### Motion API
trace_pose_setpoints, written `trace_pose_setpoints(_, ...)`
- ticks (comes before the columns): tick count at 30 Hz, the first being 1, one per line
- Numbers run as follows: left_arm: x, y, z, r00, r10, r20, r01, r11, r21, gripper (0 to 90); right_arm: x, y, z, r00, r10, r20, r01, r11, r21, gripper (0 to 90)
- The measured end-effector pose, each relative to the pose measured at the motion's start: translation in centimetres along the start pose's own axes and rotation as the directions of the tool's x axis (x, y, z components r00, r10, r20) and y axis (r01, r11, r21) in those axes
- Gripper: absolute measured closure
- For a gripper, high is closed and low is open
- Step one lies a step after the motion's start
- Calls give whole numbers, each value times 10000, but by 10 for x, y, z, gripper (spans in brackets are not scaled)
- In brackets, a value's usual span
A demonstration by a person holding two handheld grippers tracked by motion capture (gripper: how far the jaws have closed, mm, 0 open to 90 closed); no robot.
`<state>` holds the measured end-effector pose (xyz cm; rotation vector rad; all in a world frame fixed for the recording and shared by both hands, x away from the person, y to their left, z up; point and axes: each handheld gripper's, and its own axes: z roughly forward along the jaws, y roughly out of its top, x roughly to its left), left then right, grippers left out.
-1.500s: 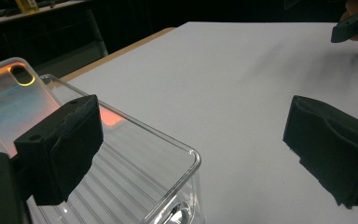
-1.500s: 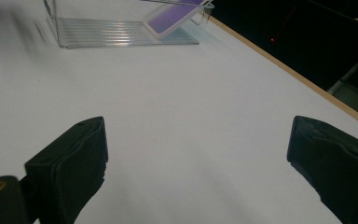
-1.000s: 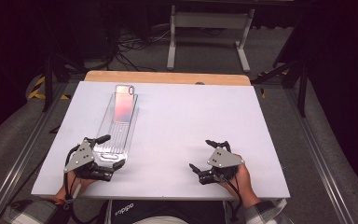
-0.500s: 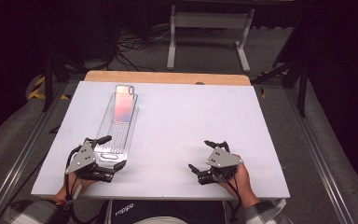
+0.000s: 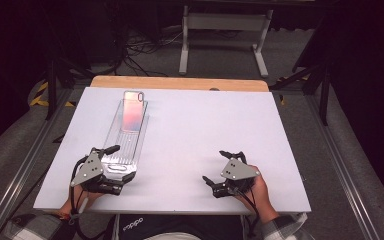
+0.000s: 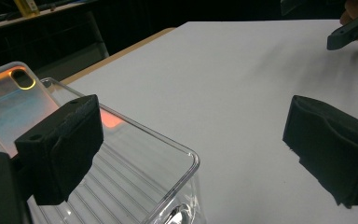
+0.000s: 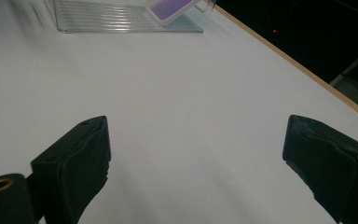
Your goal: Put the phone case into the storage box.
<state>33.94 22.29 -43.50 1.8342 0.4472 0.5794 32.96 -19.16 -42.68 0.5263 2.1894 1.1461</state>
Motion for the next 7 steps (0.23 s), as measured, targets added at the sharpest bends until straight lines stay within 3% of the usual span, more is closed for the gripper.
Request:
trace_pose_setpoints(4,-1,1,1,10000,13,14,-13,10000,46,55,1,1,-1,9996,-220,199,219,9997,54,77)
trace_pose_setpoints(7,-1,1,2,10000,24,9,-24,10000,36,56,0,0,0,9998,-117,154,116,9999,66,76)
